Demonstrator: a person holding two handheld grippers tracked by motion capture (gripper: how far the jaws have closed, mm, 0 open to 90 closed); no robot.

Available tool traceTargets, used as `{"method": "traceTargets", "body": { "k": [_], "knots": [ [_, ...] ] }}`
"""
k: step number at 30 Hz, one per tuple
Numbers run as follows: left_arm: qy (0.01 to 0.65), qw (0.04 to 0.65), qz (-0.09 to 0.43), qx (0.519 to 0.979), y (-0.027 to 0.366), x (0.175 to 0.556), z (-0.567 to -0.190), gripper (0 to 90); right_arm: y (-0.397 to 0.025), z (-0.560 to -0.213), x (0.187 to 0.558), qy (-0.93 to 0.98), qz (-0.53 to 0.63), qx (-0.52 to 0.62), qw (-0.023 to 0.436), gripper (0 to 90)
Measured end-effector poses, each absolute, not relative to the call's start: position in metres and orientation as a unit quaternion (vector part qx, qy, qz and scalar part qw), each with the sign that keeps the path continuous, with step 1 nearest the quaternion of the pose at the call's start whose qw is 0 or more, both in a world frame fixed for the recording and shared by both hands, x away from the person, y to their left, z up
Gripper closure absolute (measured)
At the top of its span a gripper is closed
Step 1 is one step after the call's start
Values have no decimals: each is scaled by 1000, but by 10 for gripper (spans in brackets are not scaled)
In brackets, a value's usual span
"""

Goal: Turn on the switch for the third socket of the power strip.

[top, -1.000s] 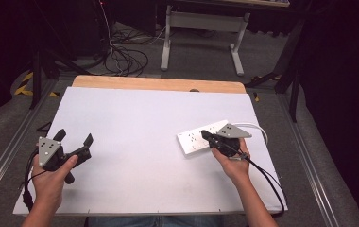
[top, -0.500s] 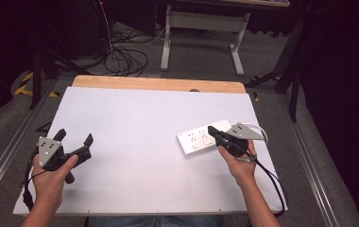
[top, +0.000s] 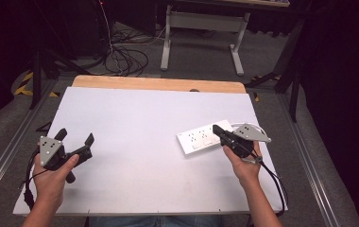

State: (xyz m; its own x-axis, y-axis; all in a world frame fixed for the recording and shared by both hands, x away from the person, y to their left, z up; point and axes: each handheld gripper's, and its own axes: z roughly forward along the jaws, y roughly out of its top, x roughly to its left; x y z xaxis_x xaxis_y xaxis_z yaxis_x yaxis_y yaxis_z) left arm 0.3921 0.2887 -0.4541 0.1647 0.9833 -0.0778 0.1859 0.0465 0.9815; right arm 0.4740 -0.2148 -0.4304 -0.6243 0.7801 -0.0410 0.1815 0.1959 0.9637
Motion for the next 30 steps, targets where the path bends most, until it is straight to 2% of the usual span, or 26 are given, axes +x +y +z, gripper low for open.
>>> {"method": "traceTargets", "body": {
  "k": [4,8,10,13,15,18,23,30],
  "knots": [
    [514,508,391,569,289,392,-454,88,-217,-430,473,717,544,331,283,878],
    [515,508,392,568,290,391,-454,88,-221,-429,471,707,550,330,298,777],
    [514,509,393,568,290,391,-454,88,-223,-428,470,700,556,333,301,674],
    [515,509,393,568,289,391,-454,88,-227,-429,471,682,569,342,308,401],
    [515,508,393,568,290,391,-454,88,-229,-429,472,671,575,354,307,260],
    [514,509,393,567,289,391,-454,88,-233,-430,473,668,578,356,306,129],
    [515,509,393,567,290,391,-454,88,-239,-429,471,658,589,354,308,53],
    [514,510,394,566,290,391,-454,87,-242,-430,471,651,595,358,308,54]
  ]
}}
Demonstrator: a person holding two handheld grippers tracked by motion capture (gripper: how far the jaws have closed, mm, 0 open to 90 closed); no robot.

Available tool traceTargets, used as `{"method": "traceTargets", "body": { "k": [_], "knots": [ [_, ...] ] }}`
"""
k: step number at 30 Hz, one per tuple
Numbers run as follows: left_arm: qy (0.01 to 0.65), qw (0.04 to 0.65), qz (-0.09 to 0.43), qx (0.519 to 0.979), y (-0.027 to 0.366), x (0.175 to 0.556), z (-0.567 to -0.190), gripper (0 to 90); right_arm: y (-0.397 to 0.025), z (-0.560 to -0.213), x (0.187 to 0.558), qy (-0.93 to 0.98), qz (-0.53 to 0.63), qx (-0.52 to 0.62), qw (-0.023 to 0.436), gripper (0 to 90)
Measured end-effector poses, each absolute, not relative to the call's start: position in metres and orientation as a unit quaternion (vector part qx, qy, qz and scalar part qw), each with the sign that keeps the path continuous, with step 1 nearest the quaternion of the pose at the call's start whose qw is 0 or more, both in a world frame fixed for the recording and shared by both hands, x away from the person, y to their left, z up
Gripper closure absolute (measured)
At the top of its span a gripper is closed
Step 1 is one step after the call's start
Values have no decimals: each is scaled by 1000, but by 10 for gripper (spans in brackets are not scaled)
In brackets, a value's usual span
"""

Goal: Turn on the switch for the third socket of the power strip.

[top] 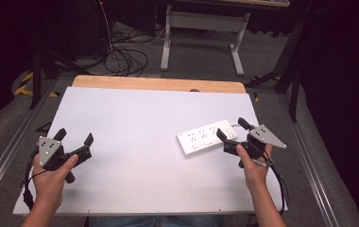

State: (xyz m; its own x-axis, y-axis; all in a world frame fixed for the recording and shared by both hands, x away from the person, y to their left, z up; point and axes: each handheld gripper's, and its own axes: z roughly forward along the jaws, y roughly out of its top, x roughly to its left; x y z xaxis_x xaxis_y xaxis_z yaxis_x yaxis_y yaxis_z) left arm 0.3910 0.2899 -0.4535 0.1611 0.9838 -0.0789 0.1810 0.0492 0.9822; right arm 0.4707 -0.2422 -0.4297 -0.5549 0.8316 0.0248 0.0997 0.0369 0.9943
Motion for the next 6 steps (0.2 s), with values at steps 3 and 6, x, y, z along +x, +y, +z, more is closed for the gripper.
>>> {"method": "traceTargets", "body": {
  "k": [3,6],
  "knots": [
    [515,510,394,565,290,391,-453,83,-242,-430,471,652,594,357,308,54],
    [516,510,393,565,290,391,-453,78,-242,-431,471,655,592,354,307,53]
  ]
}}
